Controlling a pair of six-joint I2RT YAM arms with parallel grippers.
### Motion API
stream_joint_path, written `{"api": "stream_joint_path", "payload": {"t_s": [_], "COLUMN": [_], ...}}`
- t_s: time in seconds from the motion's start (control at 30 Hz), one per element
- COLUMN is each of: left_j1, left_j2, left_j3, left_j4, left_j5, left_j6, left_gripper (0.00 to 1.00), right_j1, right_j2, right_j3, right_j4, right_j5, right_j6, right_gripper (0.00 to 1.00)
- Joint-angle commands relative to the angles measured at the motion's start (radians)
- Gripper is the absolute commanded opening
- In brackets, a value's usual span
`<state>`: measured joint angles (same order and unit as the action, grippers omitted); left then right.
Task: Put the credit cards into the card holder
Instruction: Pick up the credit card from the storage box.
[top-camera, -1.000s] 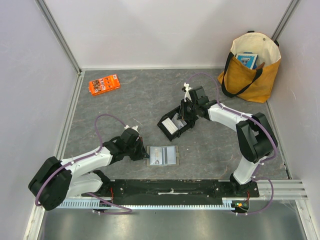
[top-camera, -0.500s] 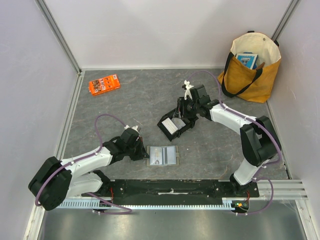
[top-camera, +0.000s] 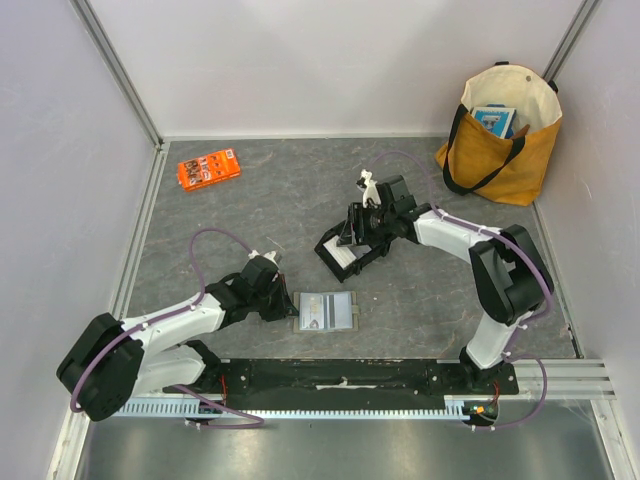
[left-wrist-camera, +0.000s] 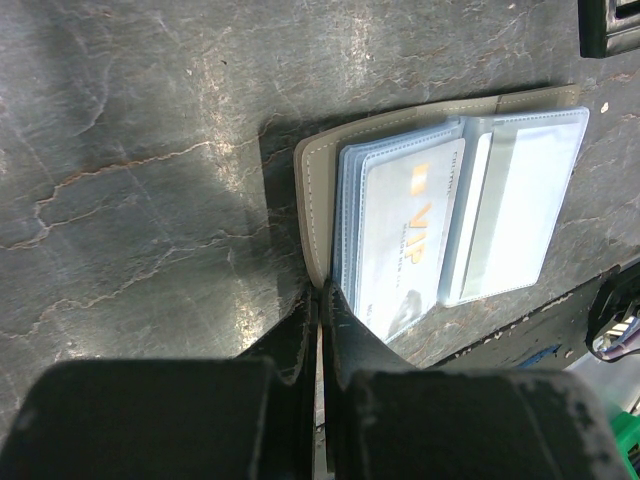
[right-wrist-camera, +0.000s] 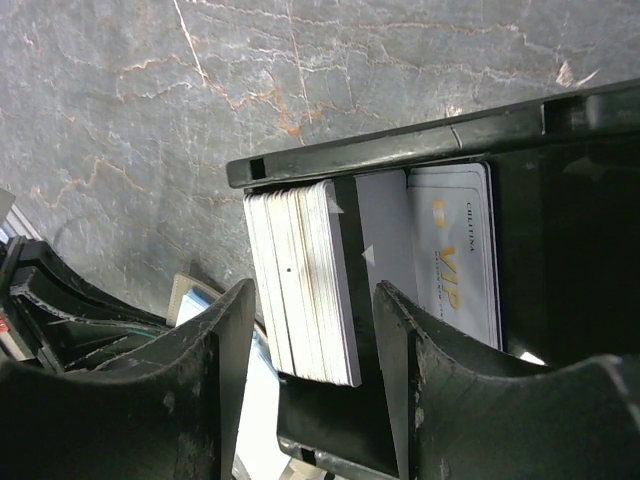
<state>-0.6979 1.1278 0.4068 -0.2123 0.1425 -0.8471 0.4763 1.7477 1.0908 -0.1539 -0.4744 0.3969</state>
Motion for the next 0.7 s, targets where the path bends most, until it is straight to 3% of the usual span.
{"api": "stream_joint_path", "payload": {"t_s": [0.0, 0.33, 0.67], "left_j1": [-0.003, -0.005, -0.003], "left_j2": [-0.003, 0.003, 0.006], "left_j3": [0.030, 0.035, 0.036], "left_j4": [0.017, 0.017, 0.017], "left_j5": [0.014, 0.012, 0.017], "left_j6": [0.017, 0.019, 0.019], "left_gripper": [0.02, 0.02, 0.02], "right_j1": [0.008, 0.016, 0.015], "right_j2": [0.033, 0.046, 0.023], "right_j3": [0.017, 0.035, 0.037], "right_j4": [0.024, 0.007, -0.009], "right_j5": [-0.047, -0.066, -0.081], "right_j6": [-0.003, -0.012, -0.015], "right_gripper": [0.59, 0.59, 0.52]}}
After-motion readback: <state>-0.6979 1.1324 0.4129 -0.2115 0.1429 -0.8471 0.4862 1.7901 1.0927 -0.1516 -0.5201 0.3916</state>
